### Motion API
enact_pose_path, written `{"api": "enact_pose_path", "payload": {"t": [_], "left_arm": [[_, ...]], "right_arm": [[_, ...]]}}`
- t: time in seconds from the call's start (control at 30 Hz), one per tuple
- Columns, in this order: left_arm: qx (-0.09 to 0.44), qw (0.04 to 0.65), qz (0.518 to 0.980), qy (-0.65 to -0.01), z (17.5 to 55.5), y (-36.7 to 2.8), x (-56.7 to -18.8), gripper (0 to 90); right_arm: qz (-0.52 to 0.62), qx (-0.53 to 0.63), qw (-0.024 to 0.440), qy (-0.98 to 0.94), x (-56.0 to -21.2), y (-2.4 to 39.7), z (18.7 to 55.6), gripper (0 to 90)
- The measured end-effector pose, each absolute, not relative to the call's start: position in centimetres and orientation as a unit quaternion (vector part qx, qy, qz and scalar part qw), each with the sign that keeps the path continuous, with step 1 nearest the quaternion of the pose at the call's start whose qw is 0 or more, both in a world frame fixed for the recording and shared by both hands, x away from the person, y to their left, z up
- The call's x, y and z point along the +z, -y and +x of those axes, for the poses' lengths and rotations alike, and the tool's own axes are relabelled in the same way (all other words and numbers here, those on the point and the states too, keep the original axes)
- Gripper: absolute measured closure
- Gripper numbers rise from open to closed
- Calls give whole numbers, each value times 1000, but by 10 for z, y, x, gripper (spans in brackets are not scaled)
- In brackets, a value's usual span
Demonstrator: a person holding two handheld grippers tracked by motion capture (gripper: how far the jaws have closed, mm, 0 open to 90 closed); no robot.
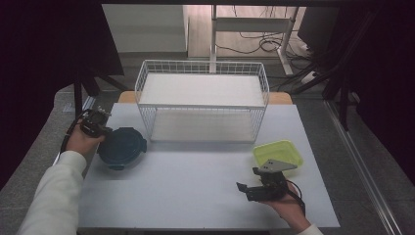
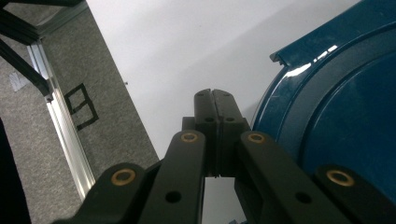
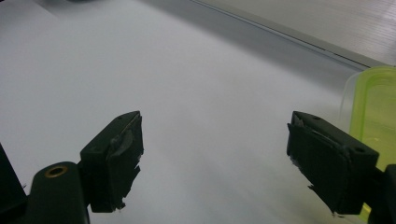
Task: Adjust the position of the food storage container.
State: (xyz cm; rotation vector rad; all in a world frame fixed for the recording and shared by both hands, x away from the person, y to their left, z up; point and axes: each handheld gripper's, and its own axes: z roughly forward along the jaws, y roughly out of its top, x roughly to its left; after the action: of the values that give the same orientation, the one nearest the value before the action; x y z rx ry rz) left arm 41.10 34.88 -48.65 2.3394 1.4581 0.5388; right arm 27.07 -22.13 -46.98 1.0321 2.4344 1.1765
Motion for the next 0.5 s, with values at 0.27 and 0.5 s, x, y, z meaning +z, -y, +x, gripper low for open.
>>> {"api": "enact_pose_path", "payload": {"t": [0.27, 0.5], "left_arm": [[186, 171, 822, -510, 405, -348, -487, 900], [173, 183, 830, -497, 400, -340, -489, 900]], "right_arm": [[353, 401, 124, -836, -470, 220, 272, 185], [355, 401, 124, -836, -470, 218, 272, 185]]}}
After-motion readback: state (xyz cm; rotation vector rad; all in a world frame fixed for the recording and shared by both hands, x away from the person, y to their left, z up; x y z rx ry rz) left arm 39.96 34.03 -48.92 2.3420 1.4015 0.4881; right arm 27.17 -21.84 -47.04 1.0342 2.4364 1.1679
